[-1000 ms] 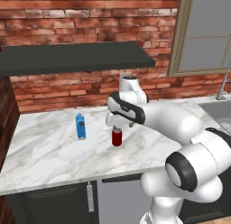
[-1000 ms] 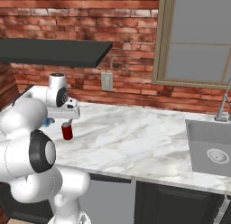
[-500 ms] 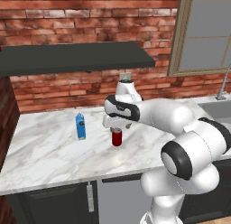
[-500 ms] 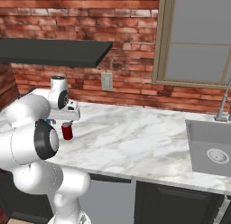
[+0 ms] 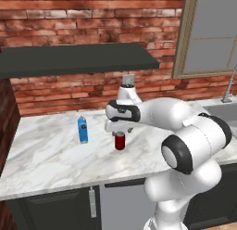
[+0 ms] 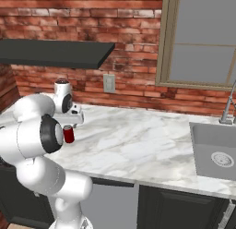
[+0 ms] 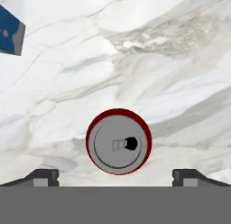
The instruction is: Move the drinks to the dining counter.
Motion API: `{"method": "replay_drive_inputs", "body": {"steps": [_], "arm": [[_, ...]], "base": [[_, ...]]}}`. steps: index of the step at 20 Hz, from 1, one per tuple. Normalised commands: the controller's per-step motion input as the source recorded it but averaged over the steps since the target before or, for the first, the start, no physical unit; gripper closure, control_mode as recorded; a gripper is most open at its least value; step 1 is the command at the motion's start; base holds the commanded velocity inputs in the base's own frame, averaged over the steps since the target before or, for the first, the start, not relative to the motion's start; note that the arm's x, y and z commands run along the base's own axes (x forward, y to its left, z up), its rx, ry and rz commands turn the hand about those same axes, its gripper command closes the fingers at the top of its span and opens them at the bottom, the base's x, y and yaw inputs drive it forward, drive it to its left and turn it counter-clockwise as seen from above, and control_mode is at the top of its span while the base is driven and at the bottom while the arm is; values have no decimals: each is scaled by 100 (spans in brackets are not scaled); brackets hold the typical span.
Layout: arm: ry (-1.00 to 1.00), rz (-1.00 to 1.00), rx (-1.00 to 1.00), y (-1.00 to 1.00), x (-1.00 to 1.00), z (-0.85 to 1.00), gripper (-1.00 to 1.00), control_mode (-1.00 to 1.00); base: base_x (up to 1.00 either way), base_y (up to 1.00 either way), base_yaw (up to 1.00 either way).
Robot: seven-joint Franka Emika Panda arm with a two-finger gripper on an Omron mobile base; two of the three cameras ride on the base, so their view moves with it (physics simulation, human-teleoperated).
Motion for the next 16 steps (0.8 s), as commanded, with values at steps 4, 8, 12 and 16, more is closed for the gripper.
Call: {"method": "replay_drive_inputs", "body": {"steps": [4,8,12,16], "arm": [[0,0,0,1,24,-19,-100,-100],[0,0,-2,6,19,-13,-100,-100],[0,0,0,11,0,-17,-100,-100],[0,0,0,4,0,-22,-100,-100]], "base": [[0,0,0],[0,0,0],[0,0,0],[0,0,0]]}}
